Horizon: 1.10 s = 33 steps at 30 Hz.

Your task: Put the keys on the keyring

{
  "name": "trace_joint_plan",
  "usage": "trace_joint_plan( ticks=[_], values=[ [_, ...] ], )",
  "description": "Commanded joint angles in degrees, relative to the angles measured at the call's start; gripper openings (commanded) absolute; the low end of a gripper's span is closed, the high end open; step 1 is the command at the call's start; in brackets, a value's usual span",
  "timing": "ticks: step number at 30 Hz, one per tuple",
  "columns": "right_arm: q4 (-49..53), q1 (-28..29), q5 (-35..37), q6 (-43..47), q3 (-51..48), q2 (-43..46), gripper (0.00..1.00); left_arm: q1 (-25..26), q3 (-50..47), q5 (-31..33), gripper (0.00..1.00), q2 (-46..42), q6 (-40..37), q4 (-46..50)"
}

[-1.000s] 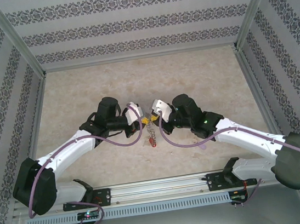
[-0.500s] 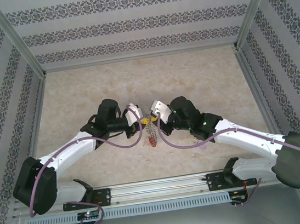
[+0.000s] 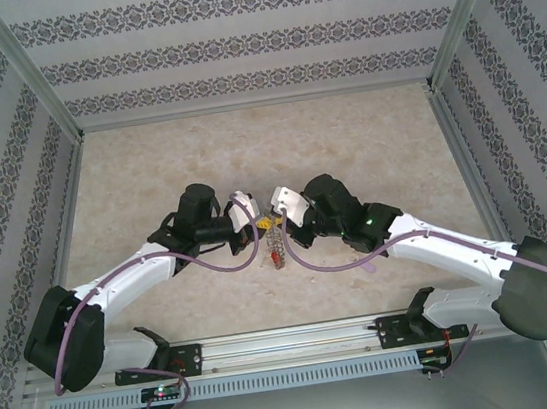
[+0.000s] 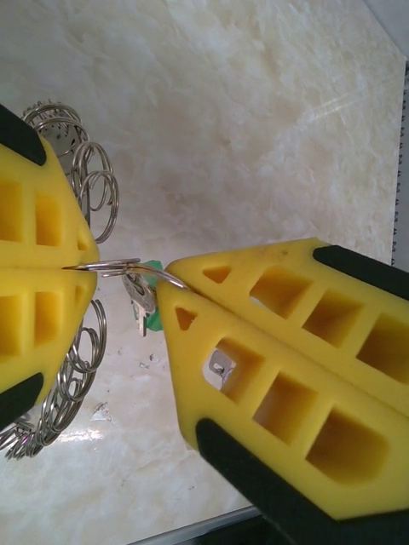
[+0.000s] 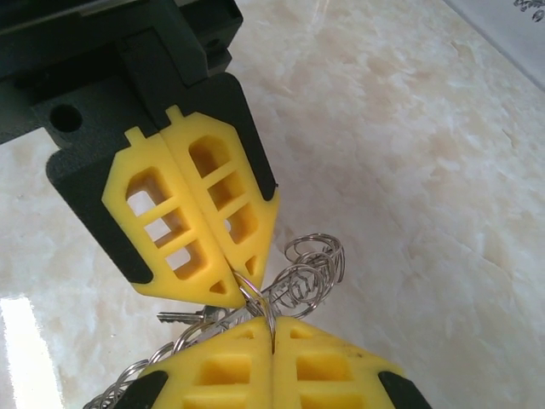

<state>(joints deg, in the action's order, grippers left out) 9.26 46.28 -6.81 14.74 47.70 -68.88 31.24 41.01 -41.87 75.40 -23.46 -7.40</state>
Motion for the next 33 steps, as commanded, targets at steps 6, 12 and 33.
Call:
trace_joint_plan(
  ticks=[6,12,33],
  values=[
    [2.3,-0.7,6.5,-3.9,2.3,-2.0,0.0,0.9,-2.0,-2.4,0.0,-1.8,2.0,-6.3],
    [1.8,-0.7,5.1,-5.7,3.2,-1.9,0.0,0.9,-2.4,-2.3,0.0,-1.6,2.1,-6.9],
    [2.5,0.8,-2.5,-2.7,6.0,-2.7,0.0,1.0,-1.4,-1.4,0.15,1.2,1.1,-4.7]
  ],
)
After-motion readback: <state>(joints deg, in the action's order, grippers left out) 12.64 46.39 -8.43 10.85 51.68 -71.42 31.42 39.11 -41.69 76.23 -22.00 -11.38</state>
